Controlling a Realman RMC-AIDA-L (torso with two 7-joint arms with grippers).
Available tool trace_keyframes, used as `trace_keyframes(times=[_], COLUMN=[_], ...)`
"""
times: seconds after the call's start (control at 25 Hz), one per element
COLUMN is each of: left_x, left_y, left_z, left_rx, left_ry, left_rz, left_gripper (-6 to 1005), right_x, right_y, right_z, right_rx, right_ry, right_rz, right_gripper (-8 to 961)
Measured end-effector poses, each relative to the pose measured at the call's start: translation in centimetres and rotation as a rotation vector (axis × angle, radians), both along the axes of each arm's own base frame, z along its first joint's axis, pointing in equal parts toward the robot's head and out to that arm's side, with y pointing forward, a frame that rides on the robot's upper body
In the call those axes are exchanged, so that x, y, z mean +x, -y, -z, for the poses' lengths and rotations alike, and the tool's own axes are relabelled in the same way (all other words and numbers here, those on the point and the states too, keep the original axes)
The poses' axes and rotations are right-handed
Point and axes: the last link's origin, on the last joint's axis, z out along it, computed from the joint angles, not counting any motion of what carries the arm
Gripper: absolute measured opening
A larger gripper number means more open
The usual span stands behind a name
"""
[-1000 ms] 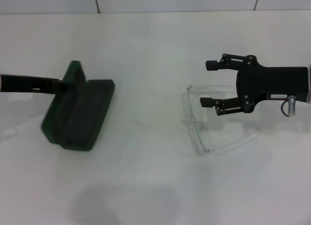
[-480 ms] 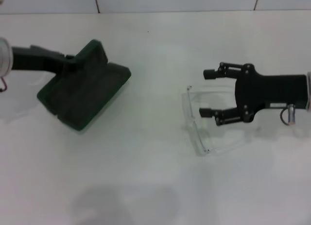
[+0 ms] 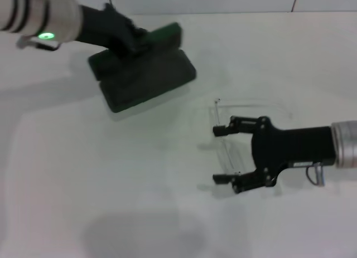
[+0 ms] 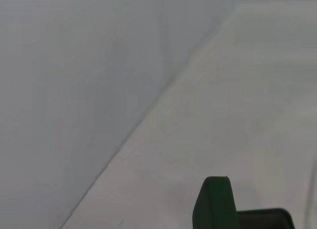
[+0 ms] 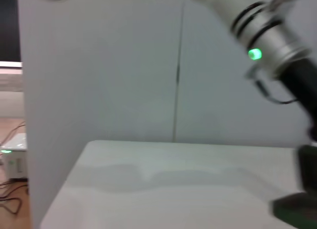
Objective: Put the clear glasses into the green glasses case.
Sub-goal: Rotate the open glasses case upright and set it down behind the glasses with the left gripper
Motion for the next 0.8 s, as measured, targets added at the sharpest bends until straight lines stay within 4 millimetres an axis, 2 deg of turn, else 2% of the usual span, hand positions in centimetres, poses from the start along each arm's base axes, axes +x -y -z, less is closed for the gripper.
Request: trace_keyframes(times=[0.12,0.32,0.48,0.8], left_x=[2.2,5.4,6.2,6.0], left_y=[-0.4,-0.5,0.0,0.8], left_z=[1.9,5.1,6.3,7.3], left_rx=[-0.052,-0.157,-0.205,-0.246], left_ry=[-0.069,-0.137,-0.157,-0.195], left_rz=[0.105,0.223,0.257,0.282], left_gripper=[247,256,264,279], right_x=[-0.2,0.1,0.4,0.4], right_y=[0.8,1.5,1.9,2.1], right_z=[1.3,2.1,2.2,2.5], right_rx=[-0.021,-0.033,-0.031,-0.034], right_ry=[0.005,0.013,0.008,0.005], right_rz=[-0.013,-0.009,0.004,0.003], right_gripper=[869,869,869,869])
